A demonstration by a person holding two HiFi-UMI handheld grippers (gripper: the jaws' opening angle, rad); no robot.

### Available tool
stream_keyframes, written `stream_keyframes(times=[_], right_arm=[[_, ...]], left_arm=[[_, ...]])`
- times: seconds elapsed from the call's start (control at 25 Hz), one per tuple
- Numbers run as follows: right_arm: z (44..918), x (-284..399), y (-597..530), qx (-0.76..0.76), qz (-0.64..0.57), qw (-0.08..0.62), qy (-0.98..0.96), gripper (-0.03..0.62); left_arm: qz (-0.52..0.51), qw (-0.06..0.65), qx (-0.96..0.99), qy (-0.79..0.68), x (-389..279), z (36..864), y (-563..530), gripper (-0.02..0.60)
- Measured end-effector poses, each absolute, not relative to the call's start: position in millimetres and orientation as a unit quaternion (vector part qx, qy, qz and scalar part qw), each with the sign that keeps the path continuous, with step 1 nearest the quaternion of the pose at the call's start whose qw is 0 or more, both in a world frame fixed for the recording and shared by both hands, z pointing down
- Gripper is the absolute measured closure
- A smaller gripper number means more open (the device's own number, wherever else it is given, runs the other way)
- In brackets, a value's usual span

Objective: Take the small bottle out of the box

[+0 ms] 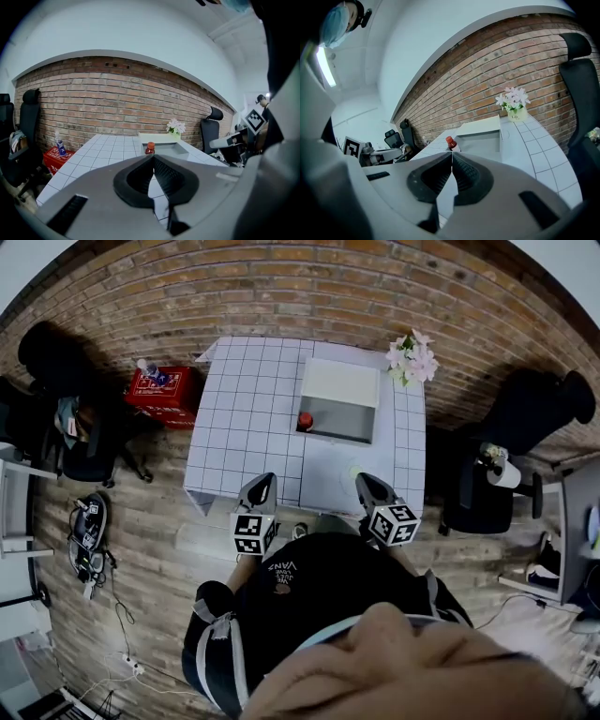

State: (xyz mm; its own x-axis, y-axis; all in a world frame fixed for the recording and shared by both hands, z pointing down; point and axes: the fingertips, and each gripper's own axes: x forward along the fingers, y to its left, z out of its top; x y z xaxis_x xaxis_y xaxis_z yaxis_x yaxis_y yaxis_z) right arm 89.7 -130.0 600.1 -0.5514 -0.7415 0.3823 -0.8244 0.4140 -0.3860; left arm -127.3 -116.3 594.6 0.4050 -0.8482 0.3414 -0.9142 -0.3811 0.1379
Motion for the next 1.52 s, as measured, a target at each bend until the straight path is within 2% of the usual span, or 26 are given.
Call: stream_keyframes(times=[0.96, 1.36, 1.52], right_arm=[[608, 133, -215, 0.433, 0.286, 0.082, -0.851, 0.591], [612, 129, -218, 0.465, 0.294, 0.07, -0.832, 0.591], [612, 126, -214, 0.498, 0.299, 0.052, -0.812, 0.591]], left_arm=[[0.126, 0.138, 0.813, -0.552, -71, 592, -223, 0.571], [0.153, 0.139, 0.848, -0.488, -64, 605, -253, 0.569], [0.176, 0.141, 0.863, -0.452, -65, 613, -260, 0.522]])
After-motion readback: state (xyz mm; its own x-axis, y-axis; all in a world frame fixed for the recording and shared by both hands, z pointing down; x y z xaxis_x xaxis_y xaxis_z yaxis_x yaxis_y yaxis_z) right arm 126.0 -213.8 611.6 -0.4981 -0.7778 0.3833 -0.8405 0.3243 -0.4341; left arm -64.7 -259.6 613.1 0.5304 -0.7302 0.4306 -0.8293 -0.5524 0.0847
